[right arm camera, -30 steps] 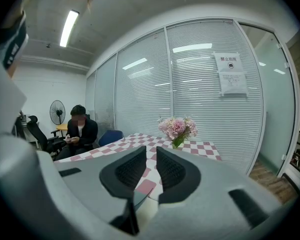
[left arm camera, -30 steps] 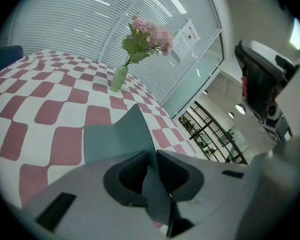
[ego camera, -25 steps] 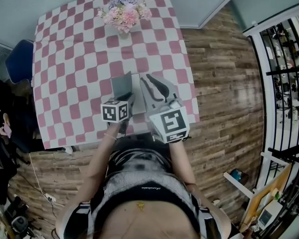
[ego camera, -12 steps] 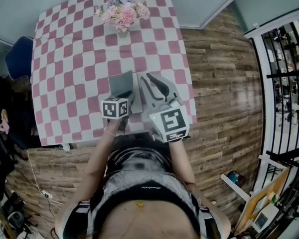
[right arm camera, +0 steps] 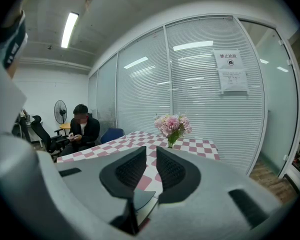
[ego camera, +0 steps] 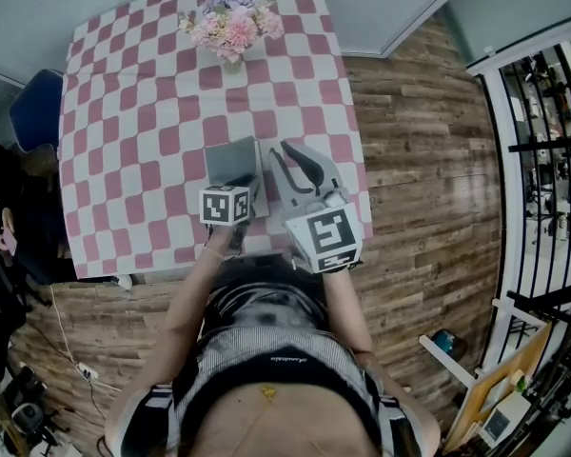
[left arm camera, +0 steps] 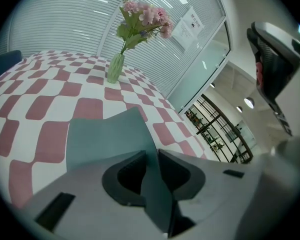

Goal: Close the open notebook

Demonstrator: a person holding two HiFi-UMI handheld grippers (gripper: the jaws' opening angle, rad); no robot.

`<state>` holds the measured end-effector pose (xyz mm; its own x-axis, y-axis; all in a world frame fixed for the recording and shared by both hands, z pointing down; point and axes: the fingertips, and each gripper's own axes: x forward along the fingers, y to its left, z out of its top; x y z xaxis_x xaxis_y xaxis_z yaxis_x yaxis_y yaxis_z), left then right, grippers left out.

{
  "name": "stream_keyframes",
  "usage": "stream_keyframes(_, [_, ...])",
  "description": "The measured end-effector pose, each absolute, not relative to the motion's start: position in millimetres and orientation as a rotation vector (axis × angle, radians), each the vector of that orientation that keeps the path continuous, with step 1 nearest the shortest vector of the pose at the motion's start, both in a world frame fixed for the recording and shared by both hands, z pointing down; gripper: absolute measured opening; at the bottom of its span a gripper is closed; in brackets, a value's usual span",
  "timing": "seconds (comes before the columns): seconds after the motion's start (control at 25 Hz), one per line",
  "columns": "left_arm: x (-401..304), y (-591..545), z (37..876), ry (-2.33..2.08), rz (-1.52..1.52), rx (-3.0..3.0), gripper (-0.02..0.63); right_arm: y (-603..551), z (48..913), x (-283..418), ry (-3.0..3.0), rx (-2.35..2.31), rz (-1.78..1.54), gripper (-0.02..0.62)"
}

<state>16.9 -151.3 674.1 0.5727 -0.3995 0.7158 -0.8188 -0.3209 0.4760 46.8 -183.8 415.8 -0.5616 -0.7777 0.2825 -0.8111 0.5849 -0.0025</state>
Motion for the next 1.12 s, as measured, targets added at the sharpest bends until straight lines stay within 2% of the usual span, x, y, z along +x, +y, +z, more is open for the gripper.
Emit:
stream_keyframes(0.52, [28, -153, 690, -1.032, 0.648, 1.869, 0.095, -187, 417, 51, -2.579, 1.295, 0.194, 0.063])
stream_keyframes(0.8, [37, -150, 700, -0.998, 0.67, 1.856, 0.129, -191, 419, 56, -2.581, 1.295, 0.201, 0.06])
stream_keyframes(1.12, [33, -147, 709, -1.018, 0.675, 1.853, 0.12, -191, 420, 59, -2.566, 1.307, 0.197, 0.057])
